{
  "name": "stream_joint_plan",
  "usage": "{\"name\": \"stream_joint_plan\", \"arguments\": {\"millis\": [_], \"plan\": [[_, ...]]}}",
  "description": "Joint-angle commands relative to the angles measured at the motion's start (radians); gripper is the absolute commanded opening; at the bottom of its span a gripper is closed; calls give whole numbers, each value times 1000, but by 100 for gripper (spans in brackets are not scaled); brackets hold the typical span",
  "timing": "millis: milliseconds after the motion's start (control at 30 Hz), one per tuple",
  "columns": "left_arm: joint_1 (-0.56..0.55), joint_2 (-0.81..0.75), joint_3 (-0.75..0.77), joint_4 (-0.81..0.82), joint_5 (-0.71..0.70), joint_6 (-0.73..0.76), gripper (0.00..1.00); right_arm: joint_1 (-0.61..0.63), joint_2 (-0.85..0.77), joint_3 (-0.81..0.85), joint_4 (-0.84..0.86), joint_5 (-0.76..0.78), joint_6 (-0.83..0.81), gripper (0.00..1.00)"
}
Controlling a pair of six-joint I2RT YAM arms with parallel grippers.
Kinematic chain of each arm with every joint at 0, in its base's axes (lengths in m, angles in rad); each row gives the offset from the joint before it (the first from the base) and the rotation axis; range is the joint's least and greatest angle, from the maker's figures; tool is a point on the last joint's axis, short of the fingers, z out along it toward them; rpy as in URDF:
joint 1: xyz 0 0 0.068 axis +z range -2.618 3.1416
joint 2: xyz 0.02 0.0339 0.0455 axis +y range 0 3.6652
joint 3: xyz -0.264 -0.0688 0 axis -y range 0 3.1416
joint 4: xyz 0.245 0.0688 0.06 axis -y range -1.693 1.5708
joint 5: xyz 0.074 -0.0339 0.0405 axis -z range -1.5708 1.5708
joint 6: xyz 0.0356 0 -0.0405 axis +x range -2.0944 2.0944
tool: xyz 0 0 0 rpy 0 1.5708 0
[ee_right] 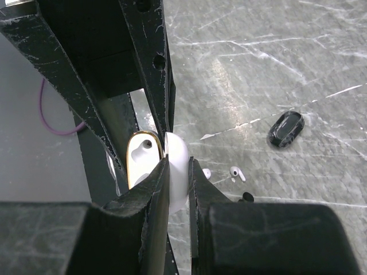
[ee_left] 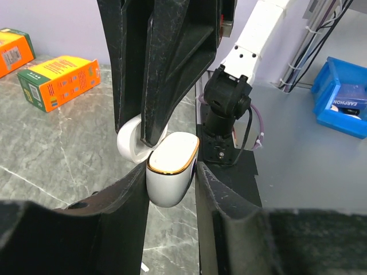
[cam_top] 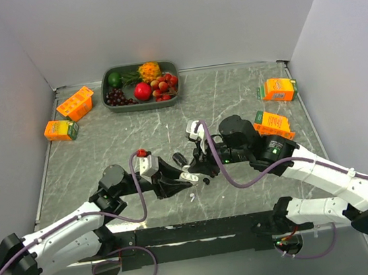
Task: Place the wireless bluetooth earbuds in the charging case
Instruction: Adjust the charging case.
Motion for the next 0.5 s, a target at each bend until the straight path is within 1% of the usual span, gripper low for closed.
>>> {"name": "stream_joint_plan", "arguments": {"millis": [0, 100, 133, 167, 200, 267, 300, 367, 400, 467], "plan": [[2, 6, 38, 39, 22, -15, 34, 8, 2, 35, 55, -15, 2, 0], [2, 8, 41, 27, 20, -9, 18, 6, 5, 35, 54, -17, 0, 0], [2, 8, 43, 24, 17, -9, 8, 6, 5, 35, 54, -15, 2, 0], [2, 8, 41, 24, 16, -8, 3, 8, 5, 35, 54, -17, 3, 0], [2, 6, 40, 24, 11, -9, 1, 8, 4, 36, 54, -17, 3, 0], [2, 0, 34, 22, 1, -6, 1, 6, 5, 38, 54, -15, 8, 1], [2, -3, 31, 22, -3, -6, 1, 6, 2, 38, 54, -15, 9, 6], [2, -15, 24, 27, -21, -9, 1, 6, 2, 39, 55, -17, 14, 12], [2, -17, 18, 30, -29, -9, 1, 8, 4, 42, 55, -17, 17, 18], [2, -28, 12, 33, -49, -9, 1, 8, 4, 45, 54, -20, 22, 22]]}}
